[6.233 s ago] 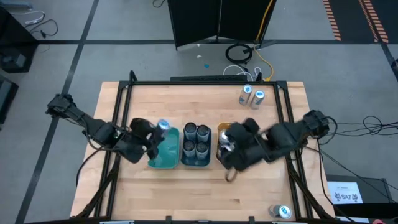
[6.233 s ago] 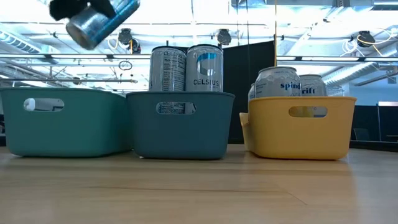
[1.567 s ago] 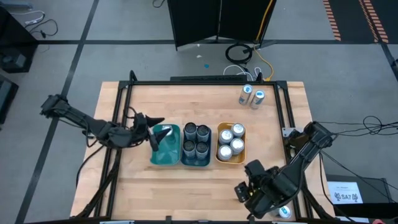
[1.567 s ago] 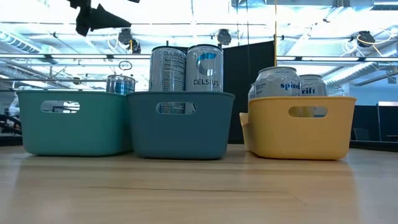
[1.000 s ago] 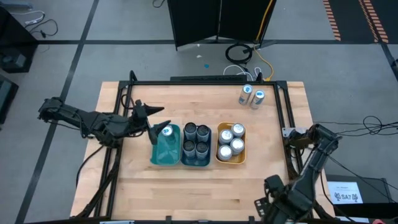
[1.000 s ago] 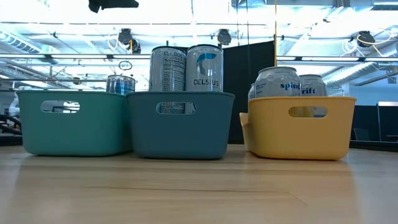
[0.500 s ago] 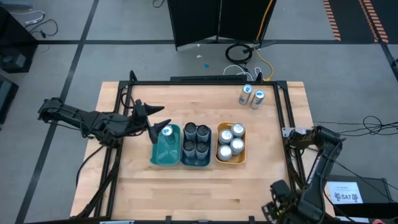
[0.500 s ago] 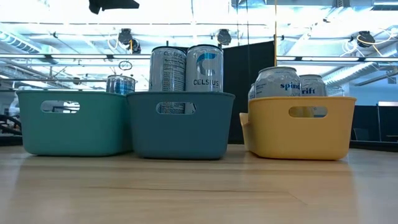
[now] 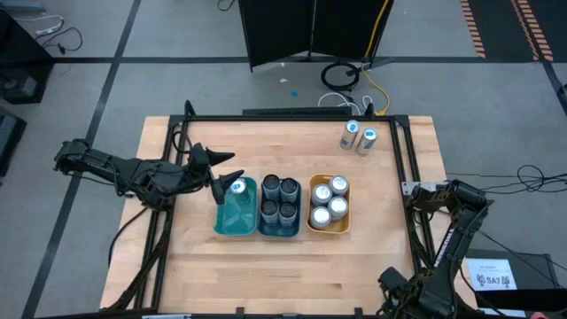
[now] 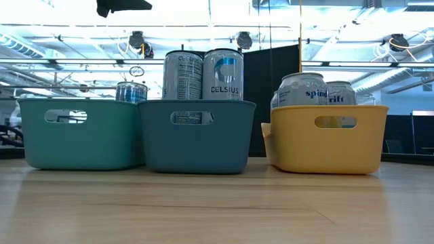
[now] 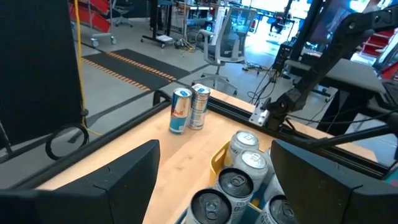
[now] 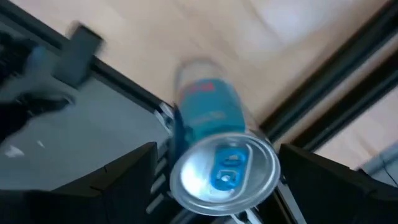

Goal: Sort soda cans
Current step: Move the bottom blue soda can to the center of the table

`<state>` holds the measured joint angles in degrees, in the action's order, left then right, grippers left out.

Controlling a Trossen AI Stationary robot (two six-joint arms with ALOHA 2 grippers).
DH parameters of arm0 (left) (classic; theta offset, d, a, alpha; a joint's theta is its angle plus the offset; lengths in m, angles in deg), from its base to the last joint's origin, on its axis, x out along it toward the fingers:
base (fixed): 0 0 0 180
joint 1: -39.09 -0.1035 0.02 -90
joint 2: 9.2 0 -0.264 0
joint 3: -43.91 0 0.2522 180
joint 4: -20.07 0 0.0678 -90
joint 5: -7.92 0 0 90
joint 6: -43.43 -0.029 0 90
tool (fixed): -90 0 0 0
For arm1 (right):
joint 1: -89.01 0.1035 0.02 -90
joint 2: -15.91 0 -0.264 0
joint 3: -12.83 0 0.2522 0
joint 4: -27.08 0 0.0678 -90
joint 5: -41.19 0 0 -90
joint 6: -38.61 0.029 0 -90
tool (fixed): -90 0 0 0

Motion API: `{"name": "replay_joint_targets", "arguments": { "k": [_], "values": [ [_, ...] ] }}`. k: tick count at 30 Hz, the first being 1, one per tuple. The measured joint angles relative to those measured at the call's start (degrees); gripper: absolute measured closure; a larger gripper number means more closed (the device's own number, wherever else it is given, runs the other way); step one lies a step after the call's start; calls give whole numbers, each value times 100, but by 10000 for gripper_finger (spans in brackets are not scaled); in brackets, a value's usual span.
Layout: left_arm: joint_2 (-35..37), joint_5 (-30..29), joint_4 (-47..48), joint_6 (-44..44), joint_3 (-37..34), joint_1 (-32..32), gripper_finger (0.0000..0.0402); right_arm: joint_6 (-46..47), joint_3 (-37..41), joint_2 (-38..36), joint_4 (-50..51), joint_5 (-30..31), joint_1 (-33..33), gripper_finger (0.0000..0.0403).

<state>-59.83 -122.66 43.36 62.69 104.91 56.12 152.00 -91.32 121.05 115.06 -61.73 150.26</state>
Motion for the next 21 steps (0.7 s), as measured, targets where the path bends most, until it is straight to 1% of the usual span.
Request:
{"name": "replay_joint_targets", "arguments": {
  "k": [3,5,7,9,13,14,19,21],
  "values": [
    [0,69,1,98,0,0,87,-149,184,1,-250,-219,1,74],
    [0,96,1,145,0,2,87,-242,230,2,-398,-219,4,75],
    [0,107,1,147,0,2,87,-293,247,2,-434,-219,0,85],
    [0,107,1,147,-2,0,87,-311,247,2,-416,-219,0,107],
    [0,124,1,147,-2,2,87,-407,247,0,-420,-208,0,174],
    [0,140,1,148,-2,2,87,-418,247,-2,-420,-208,-2,182],
    [0,212,1,150,-2,2,87,-378,250,-78,-409,-117,-76,182],
    [0,309,3,150,-4,2,87,-346,250,-223,-392,194,-179,182]
  ]
}}
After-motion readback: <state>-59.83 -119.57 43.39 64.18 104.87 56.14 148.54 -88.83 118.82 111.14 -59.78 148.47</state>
